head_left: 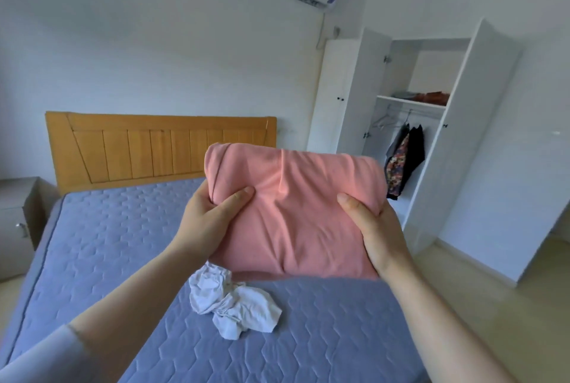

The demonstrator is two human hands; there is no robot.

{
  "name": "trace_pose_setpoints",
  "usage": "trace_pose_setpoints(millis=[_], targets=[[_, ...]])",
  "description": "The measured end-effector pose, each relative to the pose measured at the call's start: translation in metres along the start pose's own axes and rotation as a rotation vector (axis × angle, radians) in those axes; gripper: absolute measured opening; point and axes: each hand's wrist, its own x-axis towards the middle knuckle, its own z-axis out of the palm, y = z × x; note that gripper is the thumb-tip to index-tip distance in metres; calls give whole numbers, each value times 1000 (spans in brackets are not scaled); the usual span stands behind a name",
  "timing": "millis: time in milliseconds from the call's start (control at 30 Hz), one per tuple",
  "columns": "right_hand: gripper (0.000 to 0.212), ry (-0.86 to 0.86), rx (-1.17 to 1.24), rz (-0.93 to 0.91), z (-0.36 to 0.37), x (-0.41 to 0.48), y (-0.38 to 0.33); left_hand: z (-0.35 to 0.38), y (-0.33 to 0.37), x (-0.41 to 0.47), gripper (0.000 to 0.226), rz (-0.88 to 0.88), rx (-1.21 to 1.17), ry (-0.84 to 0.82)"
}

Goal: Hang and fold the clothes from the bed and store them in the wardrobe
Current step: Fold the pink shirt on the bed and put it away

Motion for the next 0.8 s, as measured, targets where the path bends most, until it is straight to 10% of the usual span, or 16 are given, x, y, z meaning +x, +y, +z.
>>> trace_pose_setpoints(millis=[800], targets=[[95,202,76,22,-474,47,-5,483,82,-8,29,209,-161,-395]])
